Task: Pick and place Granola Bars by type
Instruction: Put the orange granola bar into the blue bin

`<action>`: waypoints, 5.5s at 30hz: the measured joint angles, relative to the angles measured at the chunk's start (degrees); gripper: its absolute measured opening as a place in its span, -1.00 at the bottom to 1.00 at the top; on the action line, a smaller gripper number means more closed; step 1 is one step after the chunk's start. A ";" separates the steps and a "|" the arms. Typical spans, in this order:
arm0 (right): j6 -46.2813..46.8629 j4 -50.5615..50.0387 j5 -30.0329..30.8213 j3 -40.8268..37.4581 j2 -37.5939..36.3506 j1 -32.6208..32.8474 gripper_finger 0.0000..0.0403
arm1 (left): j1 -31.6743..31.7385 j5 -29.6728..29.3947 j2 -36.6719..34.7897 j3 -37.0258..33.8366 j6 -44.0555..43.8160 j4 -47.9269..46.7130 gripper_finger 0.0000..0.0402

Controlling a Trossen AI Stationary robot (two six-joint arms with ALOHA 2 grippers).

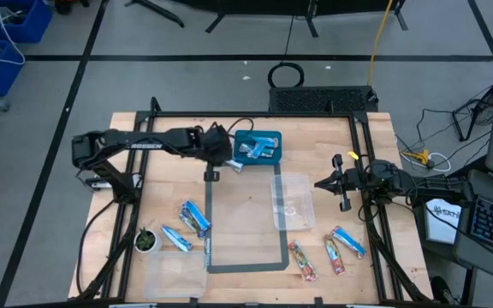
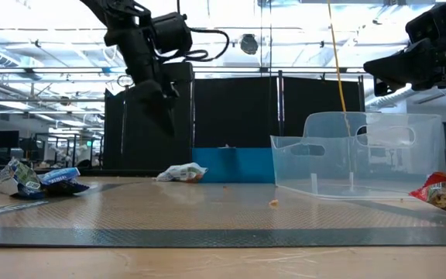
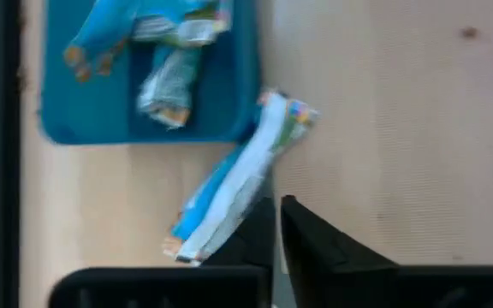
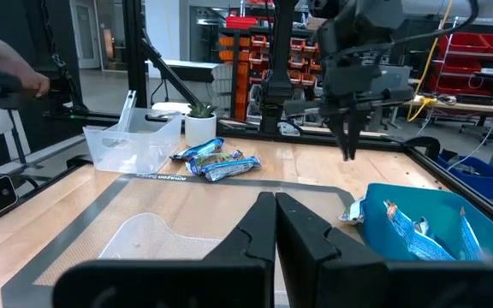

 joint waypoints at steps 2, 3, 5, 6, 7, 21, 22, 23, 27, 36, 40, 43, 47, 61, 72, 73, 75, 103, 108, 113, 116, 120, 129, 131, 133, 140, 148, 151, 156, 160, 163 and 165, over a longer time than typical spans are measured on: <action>-0.02 0.01 -0.02 0.00 0.00 0.02 -0.98 | -0.57 0.03 1.51 0.09 2.72 1.85 -0.71; 0.00 0.04 0.00 -0.01 -0.01 0.01 -0.98 | -0.76 -0.92 2.33 0.06 3.25 2.16 -0.63; 0.00 0.00 -0.01 -0.01 0.00 0.00 -0.98 | -0.82 -5.08 4.06 -0.04 3.24 3.62 -0.48; -0.02 0.08 -0.02 -0.01 0.00 0.01 -0.98 | -0.77 -7.19 4.84 -0.02 2.88 5.17 -0.41; -0.01 0.23 -0.02 -0.01 0.00 0.02 -0.98 | -0.65 -8.78 5.54 0.02 2.49 5.53 -0.33; -0.02 0.23 -0.01 -0.01 0.24 0.00 -0.98 | 1.65 -8.64 14.72 0.03 6.45 8.38 0.01; -0.02 0.20 -0.01 -0.01 0.26 0.01 -0.98 | 1.93 -8.60 15.14 0.11 6.48 8.80 0.01; 0.01 0.20 0.00 -0.01 0.25 0.02 -0.98 | 2.18 -8.58 15.50 0.13 6.64 9.15 0.01; 0.01 0.13 0.00 0.00 0.26 0.02 -0.98 | 2.69 -10.09 15.95 0.17 7.73 9.11 -0.02; -0.02 0.07 -0.01 -0.01 0.26 0.01 -0.98 | 2.60 -9.96 12.44 -0.02 7.66 1.00 -0.86; 0.01 0.06 0.00 0.00 0.26 0.02 -0.98 | 2.77 -10.22 9.03 -0.04 3.21 -3.55 -0.86; -0.01 0.09 0.00 -0.01 0.26 0.02 -0.98 | 2.02 -10.99 5.75 -0.04 2.47 -4.08 -0.86; 0.01 0.09 0.00 -0.01 0.26 0.00 -0.98 | 1.28 -8.59 0.74 -0.03 2.43 -1.70 -0.89; 0.00 0.05 0.00 0.00 0.24 0.02 -0.98 | 1.30 3.94 -13.79 -0.09 3.03 2.40 -0.91; -0.01 0.03 0.00 -0.01 0.25 0.00 -0.98 | 1.28 29.72 -24.86 -10.12 -2.95 16.35 -0.91; -0.02 0.02 -0.02 -0.01 0.26 0.02 -0.98 | 1.18 30.37 -26.90 -13.07 -4.65 19.20 -0.91; 0.00 0.02 0.00 0.00 0.26 0.01 -0.98 | 1.19 30.35 -31.10 -19.62 -9.64 23.98 -0.91; 0.01 -0.02 0.00 -0.01 0.26 0.02 -0.98 | -20.94 39.44 -44.96 -50.66 -50.95 64.88 -0.85; 0.00 -0.02 0.00 -0.01 0.26 0.02 -0.98 | -21.73 37.36 -44.96 -50.66 -46.37 64.91 -0.93; -0.02 -0.02 0.00 0.00 0.26 0.00 -0.98 | -21.86 28.65 -44.96 -50.66 -38.11 64.59 -0.90; 0.01 -0.02 0.00 0.00 0.26 0.02 -0.98 | -21.85 21.62 -44.94 -50.66 -31.40 63.61 -0.88; -0.01 -0.02 0.00 -0.01 0.26 0.00 -0.98 | -21.85 10.47 -44.94 -50.66 -23.32 63.49 -0.90; 0.00 -0.02 0.00 0.01 0.26 0.02 -0.98 | -21.67 -4.23 -44.94 -50.64 -18.97 65.24 -0.67; 0.00 -0.02 0.00 0.00 0.26 0.01 -0.98 | -21.26 -4.41 -44.94 -50.64 -18.97 65.15 -0.63; 0.00 -0.02 -0.01 -0.01 0.26 0.02 -0.98 | -20.59 -4.45 -44.94 -50.64 -18.99 65.52 -0.60; 0.01 -0.02 -0.01 -0.01 0.26 0.01 -0.98 | -16.48 -7.11 -44.94 -50.64 -18.72 69.40 -0.65; 0.01 -0.02 0.00 -0.01 0.26 0.00 -0.98 | -8.49 -1.99 -44.94 -50.61 -18.01 72.44 -0.77; 0.01 -0.02 0.00 0.00 0.26 0.01 -0.98 | -5.29 0.06 -44.93 -50.26 -19.04 72.45 -0.81; -0.01 -0.02 0.00 0.00 0.26 0.02 -0.98 | -1.12 0.73 -41.88 -48.02 -20.13 72.23 -0.82; -0.01 -0.02 0.00 -0.01 0.26 0.02 -0.98 | 1.50 2.72 -35.37 -44.25 -20.24 72.45 -0.82; -0.02 -0.02 0.00 0.00 0.26 0.01 -0.98 | 3.09 2.87 -29.48 -40.94 -19.41 72.24 -0.82; -0.01 -0.02 0.00 -0.01 0.26 0.02 -0.98 | 4.10 2.92 -25.70 -38.62 -19.16 72.26 -0.82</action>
